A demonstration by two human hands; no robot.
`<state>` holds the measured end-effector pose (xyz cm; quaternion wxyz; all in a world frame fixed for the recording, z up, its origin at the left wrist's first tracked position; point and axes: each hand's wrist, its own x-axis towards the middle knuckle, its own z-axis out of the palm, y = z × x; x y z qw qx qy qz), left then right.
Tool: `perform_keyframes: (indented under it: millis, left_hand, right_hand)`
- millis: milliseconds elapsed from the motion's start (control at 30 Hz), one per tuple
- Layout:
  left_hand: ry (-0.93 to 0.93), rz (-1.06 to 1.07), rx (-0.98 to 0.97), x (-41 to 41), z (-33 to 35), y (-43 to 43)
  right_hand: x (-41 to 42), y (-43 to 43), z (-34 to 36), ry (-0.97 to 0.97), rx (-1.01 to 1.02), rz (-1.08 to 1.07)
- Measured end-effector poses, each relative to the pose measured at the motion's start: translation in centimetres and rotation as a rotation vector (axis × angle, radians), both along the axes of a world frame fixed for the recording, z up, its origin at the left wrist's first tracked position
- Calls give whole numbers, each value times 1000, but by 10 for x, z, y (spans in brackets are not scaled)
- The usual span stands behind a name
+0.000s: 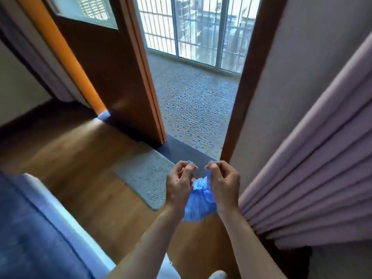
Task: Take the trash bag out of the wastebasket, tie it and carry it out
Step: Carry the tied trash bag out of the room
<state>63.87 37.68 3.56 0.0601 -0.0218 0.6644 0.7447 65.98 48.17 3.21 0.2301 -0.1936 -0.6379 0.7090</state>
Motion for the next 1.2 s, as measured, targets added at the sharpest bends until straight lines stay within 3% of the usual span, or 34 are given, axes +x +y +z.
perform_keyframes:
  millis: [233, 700, 1200]
  left_hand:
    - [30, 270, -4, -12, 8, -114]
    - [4, 655, 32, -9, 1, -327]
    - [-28, 932, 52, -44, -2, -430]
  right_hand:
    - [-38, -114, 3, 41, 77, 300]
    - [-74, -326, 1, 12, 165, 665]
    - [-138, -438, -17, -33, 182, 916]
